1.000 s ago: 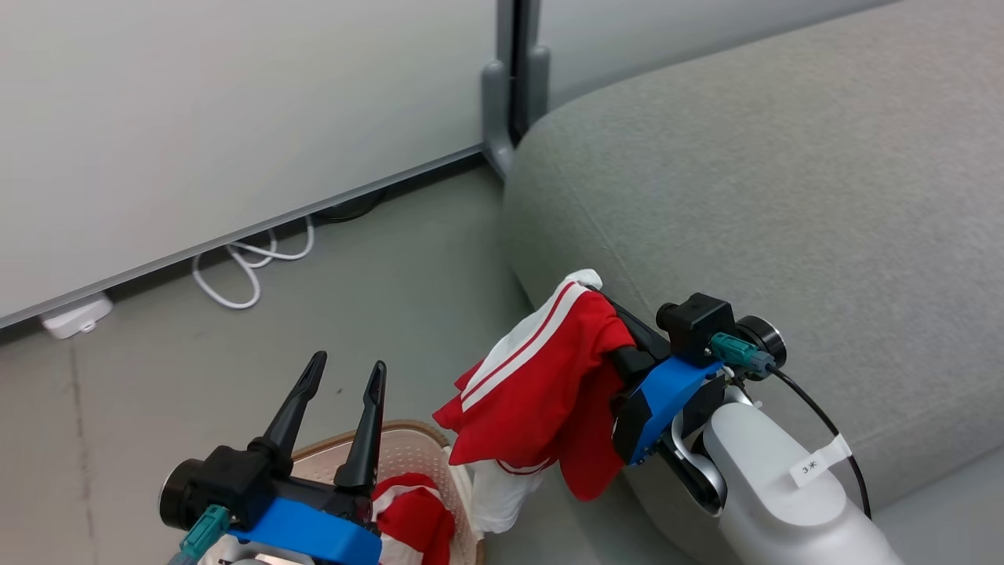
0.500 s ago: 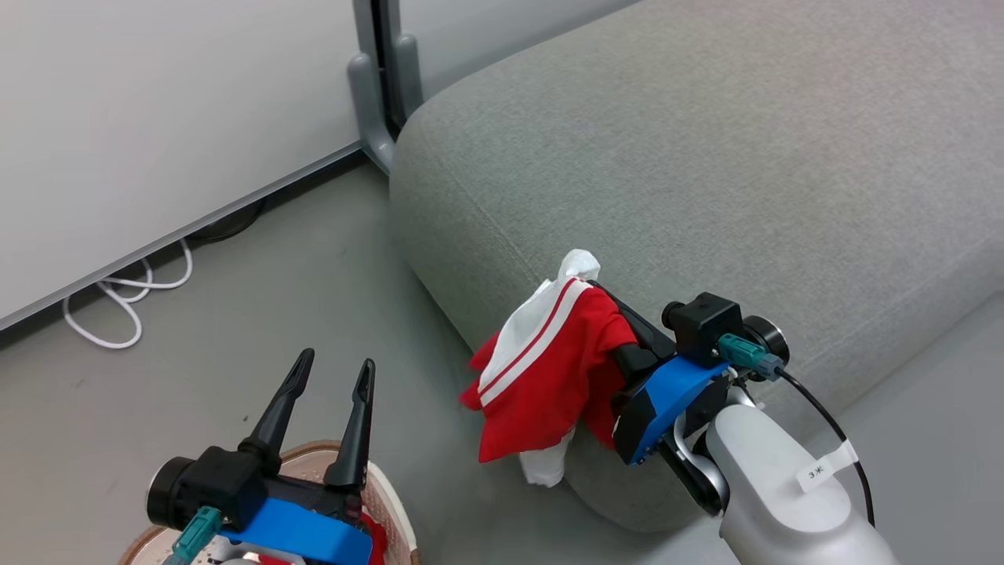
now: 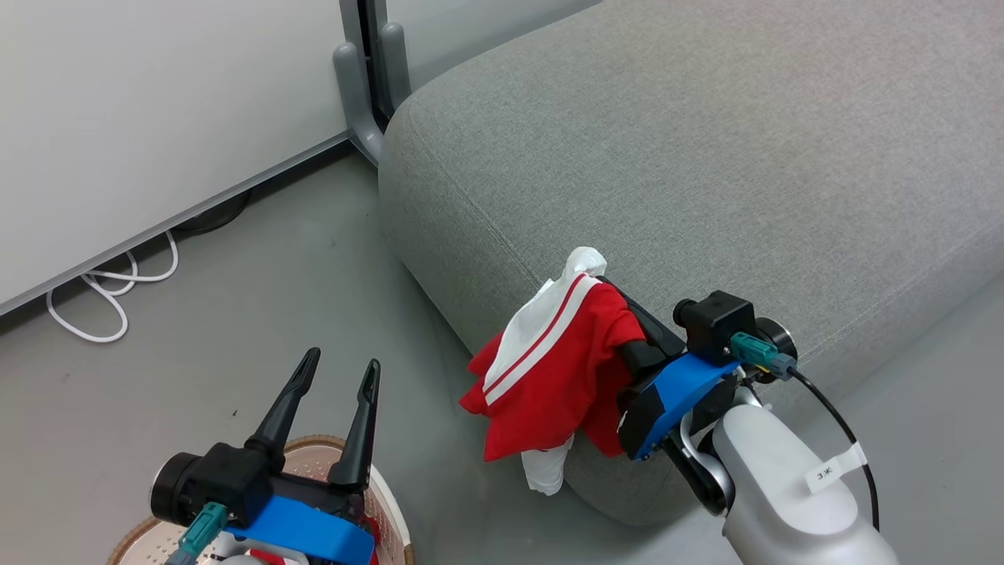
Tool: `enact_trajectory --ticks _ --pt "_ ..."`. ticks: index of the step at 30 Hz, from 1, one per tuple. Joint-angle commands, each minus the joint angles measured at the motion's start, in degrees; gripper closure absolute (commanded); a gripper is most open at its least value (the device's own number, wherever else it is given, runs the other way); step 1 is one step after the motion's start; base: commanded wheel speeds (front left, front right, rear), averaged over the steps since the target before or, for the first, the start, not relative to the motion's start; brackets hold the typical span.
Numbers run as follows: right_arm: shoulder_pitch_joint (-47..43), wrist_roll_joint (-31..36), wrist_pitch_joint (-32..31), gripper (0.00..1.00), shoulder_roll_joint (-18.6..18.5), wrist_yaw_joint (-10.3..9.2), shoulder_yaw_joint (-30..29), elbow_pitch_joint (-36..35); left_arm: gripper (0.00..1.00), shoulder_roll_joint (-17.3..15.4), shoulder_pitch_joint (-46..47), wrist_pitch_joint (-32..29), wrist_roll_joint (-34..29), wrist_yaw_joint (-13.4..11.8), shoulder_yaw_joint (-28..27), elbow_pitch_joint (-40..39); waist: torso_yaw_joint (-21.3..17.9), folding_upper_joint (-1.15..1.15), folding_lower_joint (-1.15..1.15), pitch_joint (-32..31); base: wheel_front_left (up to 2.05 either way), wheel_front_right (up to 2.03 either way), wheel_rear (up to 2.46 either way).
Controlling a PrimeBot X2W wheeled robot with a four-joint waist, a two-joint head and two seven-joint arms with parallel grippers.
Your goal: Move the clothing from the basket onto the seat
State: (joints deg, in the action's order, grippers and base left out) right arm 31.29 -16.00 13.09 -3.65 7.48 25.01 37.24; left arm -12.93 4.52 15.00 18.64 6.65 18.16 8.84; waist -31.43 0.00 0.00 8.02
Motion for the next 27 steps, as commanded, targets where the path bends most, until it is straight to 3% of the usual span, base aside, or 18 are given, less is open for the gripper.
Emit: enact_trajectory --ticks 1,9,20,27 --pt "0.3 -0.4 -0.2 1.0 0.2 0.03 -0.6 -0.5 0.0 -0.1 0.5 0.3 -0.5 0.4 -0.1 -0.1 0.1 0.0 0.0 0.4 0.0 0.0 0.0" --pt "9.9 -4.8 -2.0 1.0 -2.0 0.03 -5.9 -3.3 0.0 -2.6 3.9 -0.1 -1.9 0.5 0.7 -3.3 2.4 0.0 0.0 8.3 0.0 0.0 0.0" --pt "30.1 -7.8 -5.5 1.0 -13.4 0.02 -18.3 -5.6 0.0 -11.1 10.0 -4.1 -6.0 0.8 1.8 -15.1 4.2 0.0 0.0 26.4 0.0 0.0 0.0" --pt "37.3 -10.8 -7.5 1.0 -18.8 0.02 -29.7 -4.3 0.0 -13.7 14.0 -6.4 -7.1 0.8 2.2 -21.7 6.7 0.0 0.0 34.6 0.0 0.0 0.0"
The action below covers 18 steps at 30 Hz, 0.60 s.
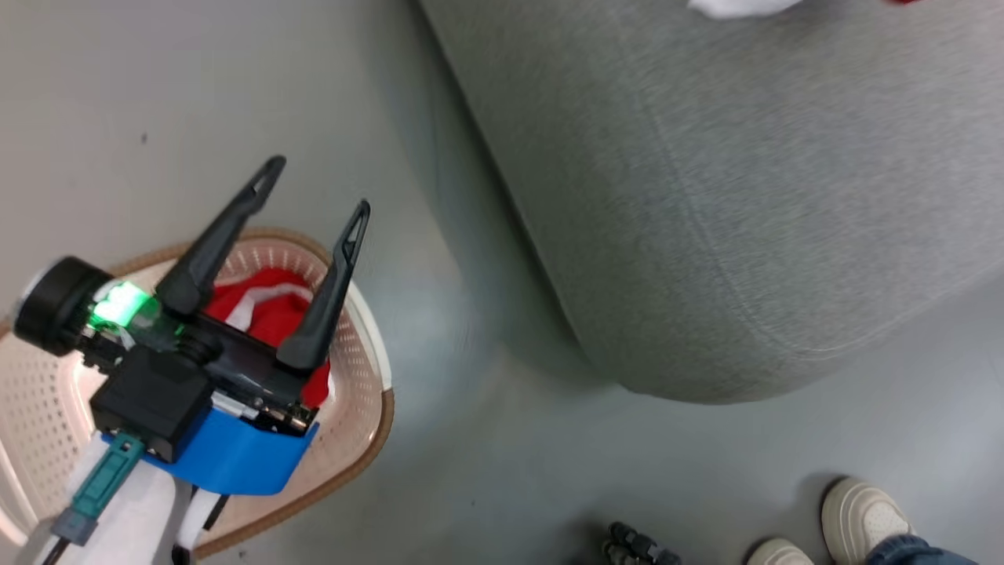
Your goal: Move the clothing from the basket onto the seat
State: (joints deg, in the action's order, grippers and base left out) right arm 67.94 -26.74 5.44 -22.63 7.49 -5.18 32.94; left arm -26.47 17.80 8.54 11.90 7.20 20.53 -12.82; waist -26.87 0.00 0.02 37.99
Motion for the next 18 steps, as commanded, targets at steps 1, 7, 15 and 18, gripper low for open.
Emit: enact_trajectory --ticks 1,7,15,18 --pt "1.6 -0.1 0.0 1.0 -0.6 0.01 -1.4 0.5 0.0 -0.5 1.4 -0.2 -0.5 0.3 -0.2 -0.8 2.6 0.0 -0.02 5.7 0.0 0.0 0.0" --pt "3.5 1.4 1.4 1.0 -2.0 0.01 -10.5 5.6 0.0 -1.5 3.2 -0.6 -1.0 0.3 0.1 -3.6 4.0 0.0 -0.02 9.5 0.0 0.0 0.0" --pt "-0.6 9.0 4.7 1.0 -2.7 0.01 -14.4 14.6 0.0 -1.3 2.8 0.5 -0.4 -1.1 -0.4 -3.6 6.7 0.0 -0.02 10.8 0.0 0.0 0.0" --pt "-0.6 11.4 5.2 1.0 -1.8 0.01 -15.8 18.1 0.0 -1.5 2.3 1.1 -0.4 -1.1 -0.3 -3.1 7.4 0.0 -0.02 10.7 0.0 0.0 0.0"
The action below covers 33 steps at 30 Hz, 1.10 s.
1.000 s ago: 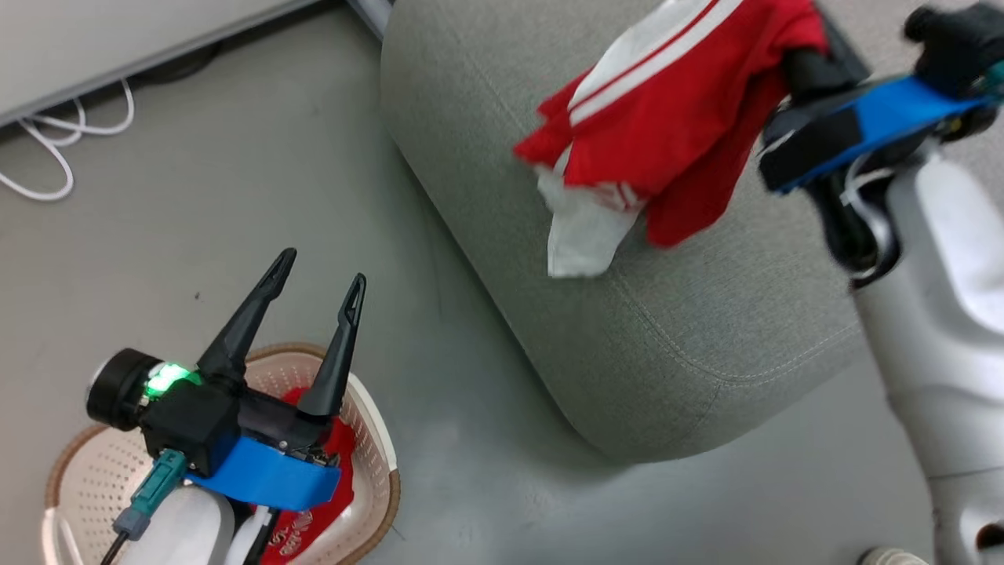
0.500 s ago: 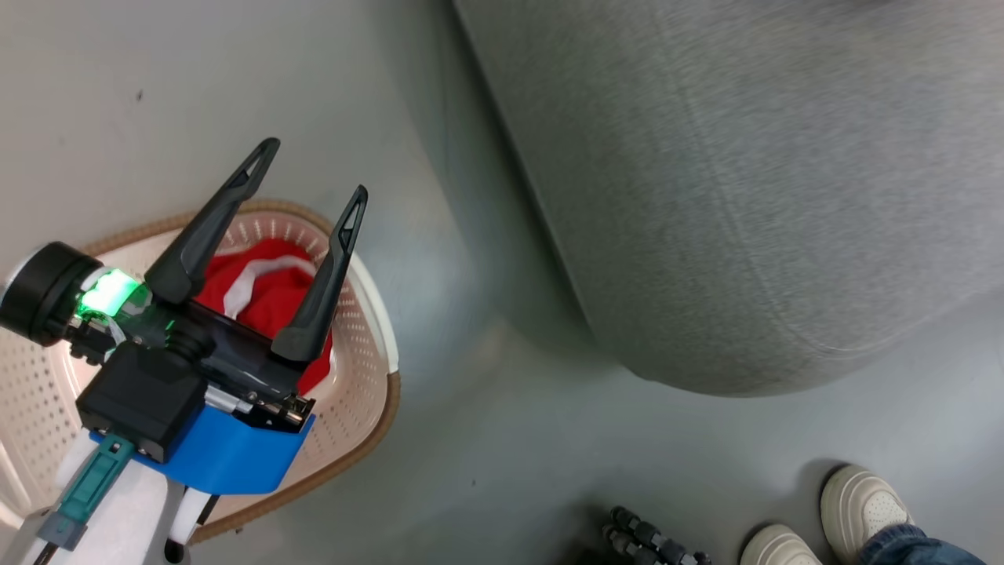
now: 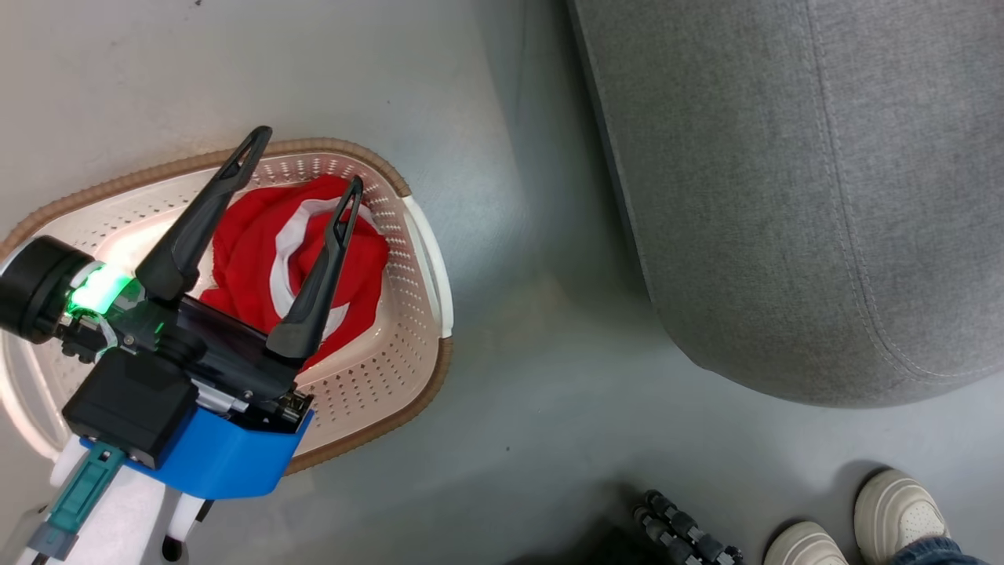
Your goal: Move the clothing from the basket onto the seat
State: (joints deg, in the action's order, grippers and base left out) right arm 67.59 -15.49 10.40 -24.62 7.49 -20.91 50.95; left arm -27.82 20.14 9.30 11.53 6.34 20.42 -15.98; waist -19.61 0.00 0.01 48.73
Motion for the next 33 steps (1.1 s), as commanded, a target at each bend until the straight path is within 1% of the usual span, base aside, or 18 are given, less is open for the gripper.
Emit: enact_trajectory --ticks 1,2,3,4,5,14,18,27,33 --pt "-0.1 1.2 0.2 1.0 0.6 0.01 -0.5 1.2 0.0 0.0 0.0 0.5 0.1 -0.3 0.0 0.2 0.4 0.0 -0.01 -0.1 0.0 0.0 0.0" --pt "0.1 1.8 0.3 1.0 0.8 0.01 -0.9 2.2 0.0 0.1 0.0 0.6 0.1 -0.3 0.1 0.4 0.6 0.0 -0.01 -0.2 0.0 0.0 0.0" --pt "0.2 2.5 0.2 0.78 1.0 0.01 -1.4 3.2 0.0 0.2 0.1 0.8 0.2 -0.3 0.2 0.6 0.8 0.0 -0.01 -0.3 0.0 0.0 0.0" --pt "0.5 3.2 0.1 0.27 1.2 0.01 -1.8 4.1 0.0 0.3 0.3 0.9 0.2 -0.3 0.4 0.9 1.0 0.0 -0.01 -0.5 0.0 0.0 0.0" --pt "0.7 3.8 -0.2 0.0 1.4 0.01 -2.4 5.1 0.0 0.5 0.5 1.0 0.3 -0.3 0.6 1.1 1.1 0.0 -0.01 -0.6 0.0 0.0 0.0" --pt "1.6 7.9 1.4 0.0 2.3 0.01 -3.7 8.5 0.0 1.8 1.5 2.7 0.9 -0.4 1.5 3.7 2.2 0.0 -0.01 -3.0 0.0 0.0 0.0" --pt "0.6 9.9 1.7 0.0 2.8 0.01 -2.7 9.3 0.0 2.6 1.4 3.7 1.4 -0.4 1.7 5.5 2.6 0.0 -0.01 -5.4 0.0 0.0 0.0" --pt "-3.4 13.0 1.8 0.0 4.1 0.01 -1.2 11.7 0.0 6.0 -0.5 5.6 3.1 -0.4 2.6 11.1 3.6 0.0 -0.01 -14.0 0.0 0.0 0.0" --pt "-7.4 14.5 2.9 0.0 5.4 0.01 -0.4 12.3 0.0 9.1 -2.8 5.9 4.3 -0.7 1.2 14.1 3.9 0.0 -0.01 -20.4 0.0 0.0 0.0"
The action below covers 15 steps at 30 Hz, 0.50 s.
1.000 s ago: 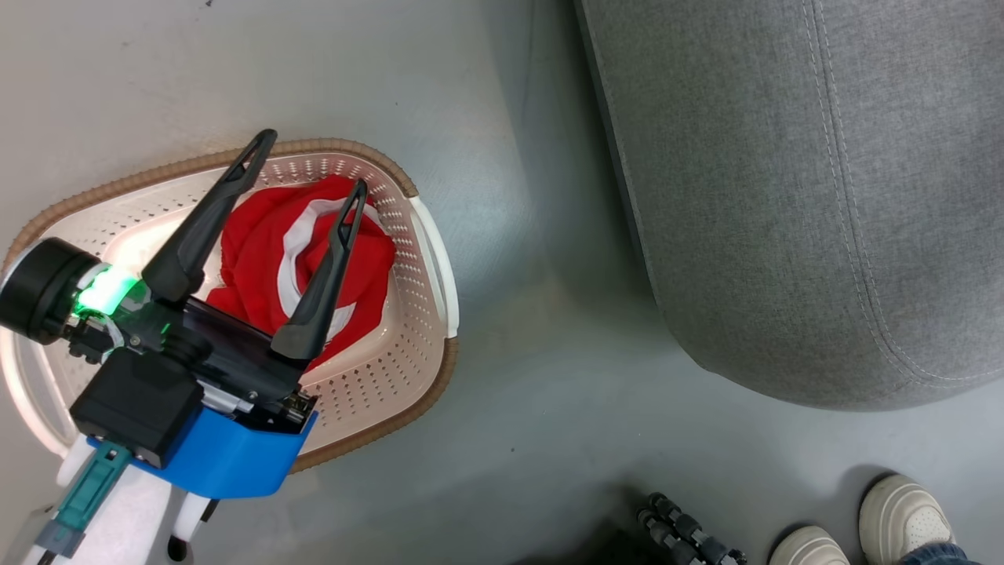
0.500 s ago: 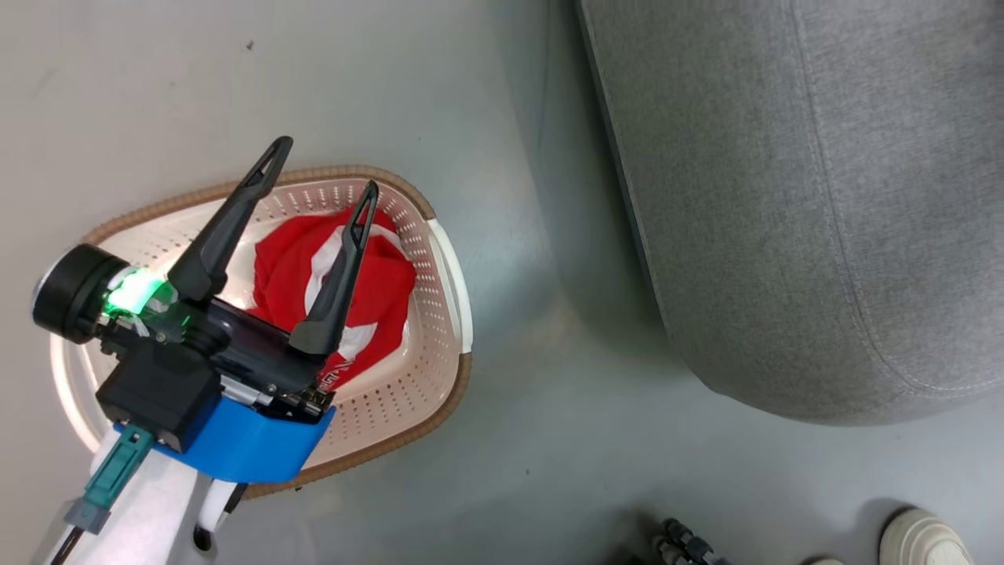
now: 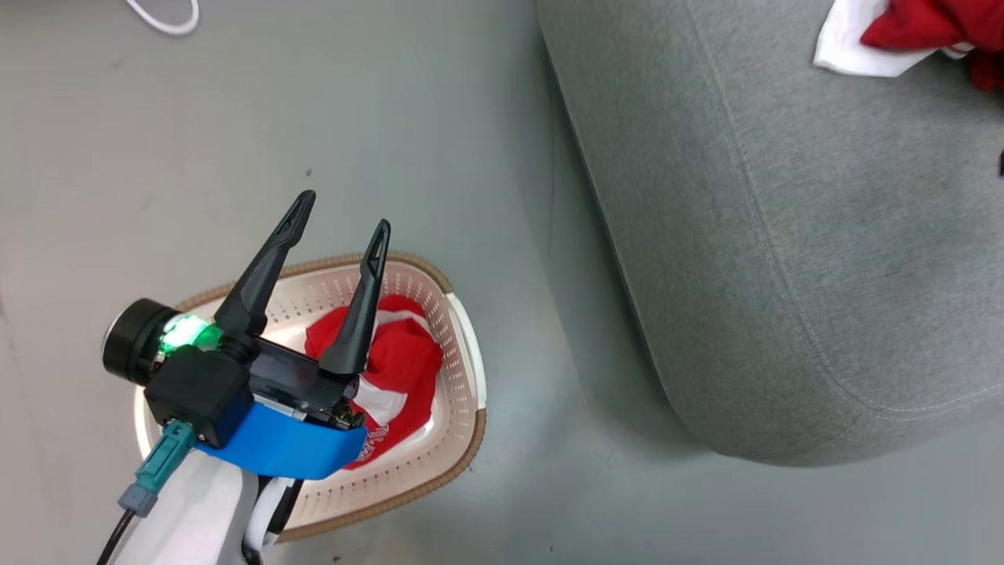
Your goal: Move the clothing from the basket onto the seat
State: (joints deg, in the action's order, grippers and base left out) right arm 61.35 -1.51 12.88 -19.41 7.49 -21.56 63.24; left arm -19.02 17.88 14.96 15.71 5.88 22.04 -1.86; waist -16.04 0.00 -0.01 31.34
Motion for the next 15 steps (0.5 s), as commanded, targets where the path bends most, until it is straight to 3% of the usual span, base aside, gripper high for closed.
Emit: enact_trajectory --ticks 1,9,15 --pt "-2.0 0.6 0.7 0.0 0.6 0.01 0.6 -0.2 0.0 0.9 -1.0 0.3 0.4 -0.2 -0.8 0.4 0.3 0.0 0.01 -4.2 0.0 0.0 0.0" --pt "-11.1 2.0 2.3 0.0 4.8 0.01 3.5 -6.1 0.0 5.5 -6.3 0.3 0.6 0.5 -5.7 3.1 0.2 0.0 0.01 -12.8 0.0 0.0 0.0" --pt "-20.2 1.8 2.3 0.0 9.3 0.01 6.8 -17.6 0.0 8.1 -10.3 0.3 -0.2 0.7 -10.4 4.7 0.0 0.0 0.01 -17.4 0.0 0.0 0.0"
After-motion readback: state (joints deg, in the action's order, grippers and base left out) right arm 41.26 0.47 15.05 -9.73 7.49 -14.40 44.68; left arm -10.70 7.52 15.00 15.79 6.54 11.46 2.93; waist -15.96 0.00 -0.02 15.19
